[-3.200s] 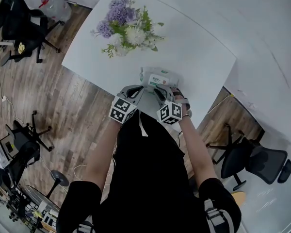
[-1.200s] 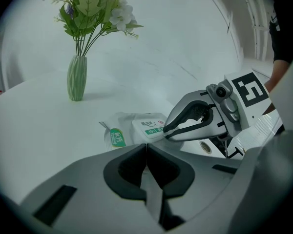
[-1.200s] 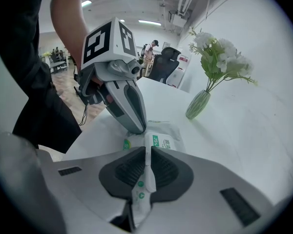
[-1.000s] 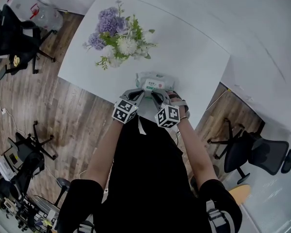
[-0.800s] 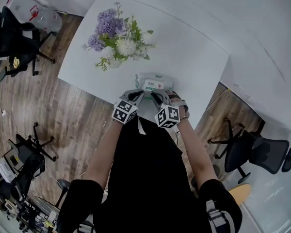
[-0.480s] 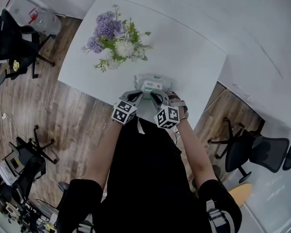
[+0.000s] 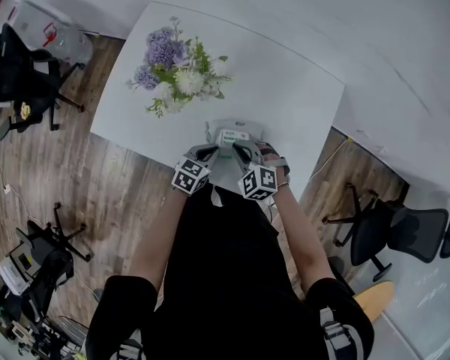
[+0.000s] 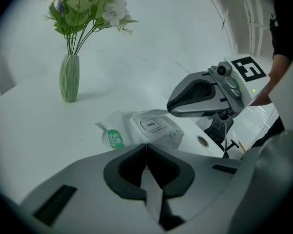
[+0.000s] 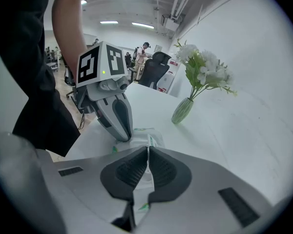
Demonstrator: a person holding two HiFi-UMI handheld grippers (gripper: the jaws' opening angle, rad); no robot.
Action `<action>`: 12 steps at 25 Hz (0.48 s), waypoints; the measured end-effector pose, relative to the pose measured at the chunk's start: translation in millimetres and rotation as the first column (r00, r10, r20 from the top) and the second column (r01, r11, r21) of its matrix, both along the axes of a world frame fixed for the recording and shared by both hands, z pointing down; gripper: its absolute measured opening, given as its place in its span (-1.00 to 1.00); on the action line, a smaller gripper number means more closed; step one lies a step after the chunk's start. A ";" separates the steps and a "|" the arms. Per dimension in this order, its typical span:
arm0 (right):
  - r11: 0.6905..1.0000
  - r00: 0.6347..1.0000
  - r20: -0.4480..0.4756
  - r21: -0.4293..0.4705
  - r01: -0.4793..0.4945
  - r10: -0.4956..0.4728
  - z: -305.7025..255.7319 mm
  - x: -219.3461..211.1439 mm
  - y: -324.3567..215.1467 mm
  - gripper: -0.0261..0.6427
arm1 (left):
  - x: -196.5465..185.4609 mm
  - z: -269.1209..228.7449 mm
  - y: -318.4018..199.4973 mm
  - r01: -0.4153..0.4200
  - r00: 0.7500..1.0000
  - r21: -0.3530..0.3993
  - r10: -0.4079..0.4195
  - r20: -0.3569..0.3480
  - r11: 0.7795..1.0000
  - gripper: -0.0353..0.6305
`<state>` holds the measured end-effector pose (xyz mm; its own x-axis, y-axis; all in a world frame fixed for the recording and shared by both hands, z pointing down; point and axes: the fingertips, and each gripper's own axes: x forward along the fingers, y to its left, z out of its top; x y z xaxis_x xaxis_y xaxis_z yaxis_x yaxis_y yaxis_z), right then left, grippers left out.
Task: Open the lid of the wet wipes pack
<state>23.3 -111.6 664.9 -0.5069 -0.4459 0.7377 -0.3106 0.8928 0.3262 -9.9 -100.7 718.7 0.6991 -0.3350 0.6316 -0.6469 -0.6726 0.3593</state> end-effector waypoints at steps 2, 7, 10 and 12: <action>1.000 1.000 0.001 0.006 -0.008 0.008 -3.1 1.0 -2.8 -0.84 | 0.2 -0.6 0.1 -0.007 1.000 0.001 0.007 -0.002 1.000 -0.82; 0.999 0.999 0.008 0.019 -0.033 0.033 -10.2 2.9 -10.9 -0.84 | 0.5 -0.6 1.0 -0.022 1.000 0.006 0.021 0.010 1.000 -0.82; 0.999 0.999 0.011 0.025 -0.046 0.046 -12.1 3.7 -15.1 -0.84 | 0.5 -1.1 0.7 -0.020 1.000 0.010 0.020 0.008 1.000 -0.82; 0.998 0.999 0.012 0.030 -0.053 0.052 -13.0 3.7 -16.9 -0.84 | 0.2 -0.7 0.7 -0.019 1.000 0.012 0.018 0.009 1.000 -0.82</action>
<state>27.0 -128.5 651.9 -0.4905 -0.4939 0.7180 -0.3607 0.8651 0.3487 -9.7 -100.0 717.9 0.6997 -0.3295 0.6339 -0.6374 -0.6887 0.3456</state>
